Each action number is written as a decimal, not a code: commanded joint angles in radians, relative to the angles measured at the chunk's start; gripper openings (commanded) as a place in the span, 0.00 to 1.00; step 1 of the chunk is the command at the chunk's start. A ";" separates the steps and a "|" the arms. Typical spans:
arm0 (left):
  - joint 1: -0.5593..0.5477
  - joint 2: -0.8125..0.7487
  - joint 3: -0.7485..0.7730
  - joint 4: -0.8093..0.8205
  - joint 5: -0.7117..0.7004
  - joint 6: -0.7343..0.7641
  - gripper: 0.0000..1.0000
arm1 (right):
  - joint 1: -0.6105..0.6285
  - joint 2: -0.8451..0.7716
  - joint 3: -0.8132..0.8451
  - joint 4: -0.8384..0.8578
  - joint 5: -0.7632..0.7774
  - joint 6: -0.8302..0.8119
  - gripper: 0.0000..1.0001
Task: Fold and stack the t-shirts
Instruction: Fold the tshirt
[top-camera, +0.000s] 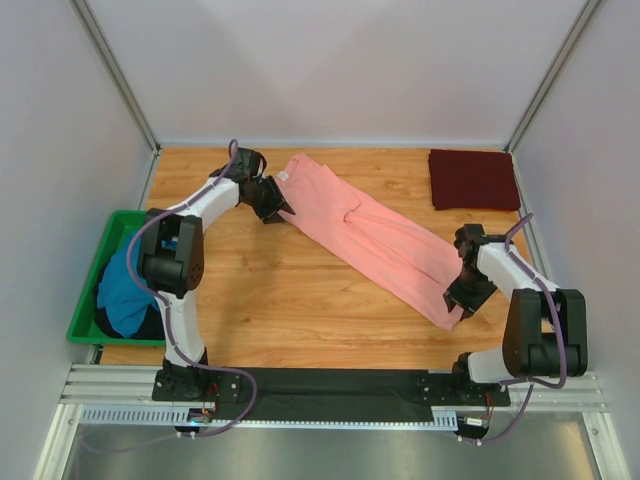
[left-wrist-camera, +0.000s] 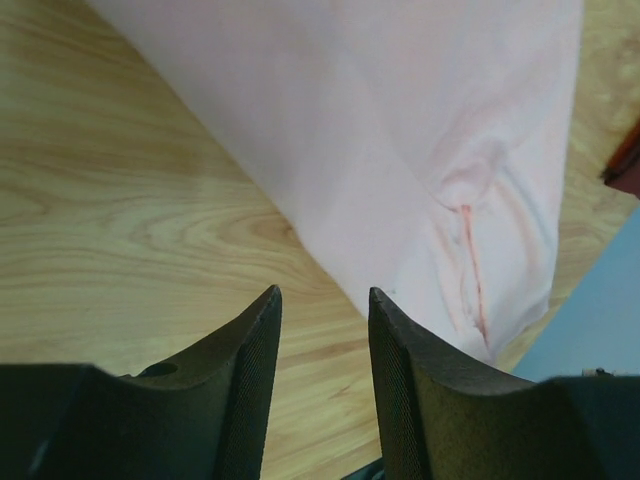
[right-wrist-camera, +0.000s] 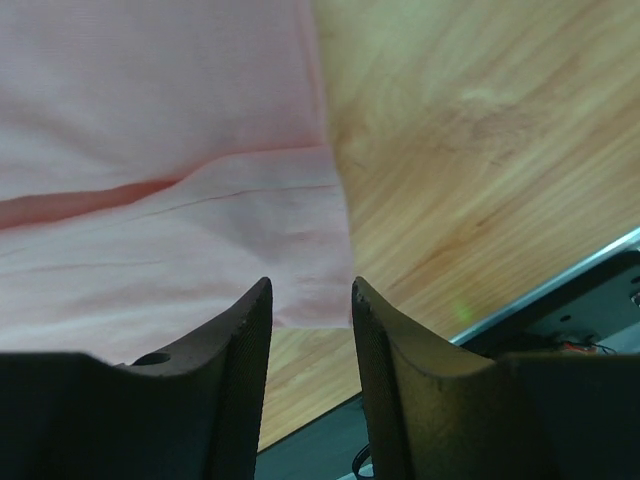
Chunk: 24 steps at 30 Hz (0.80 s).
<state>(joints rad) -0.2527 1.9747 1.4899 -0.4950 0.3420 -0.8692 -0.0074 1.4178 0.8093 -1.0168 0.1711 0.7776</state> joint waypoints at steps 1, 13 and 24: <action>0.010 0.029 0.093 -0.141 -0.014 0.003 0.48 | 0.001 -0.022 -0.036 -0.057 0.113 0.097 0.39; 0.009 0.110 0.104 -0.036 0.023 -0.031 0.48 | 0.003 -0.011 -0.075 -0.029 0.097 0.140 0.35; -0.013 0.180 0.187 0.099 0.124 -0.076 0.43 | 0.003 -0.105 -0.004 -0.114 0.045 0.134 0.37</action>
<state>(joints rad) -0.2581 2.1304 1.6367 -0.4358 0.4366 -0.9226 -0.0074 1.3178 0.7628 -1.1088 0.2150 0.8906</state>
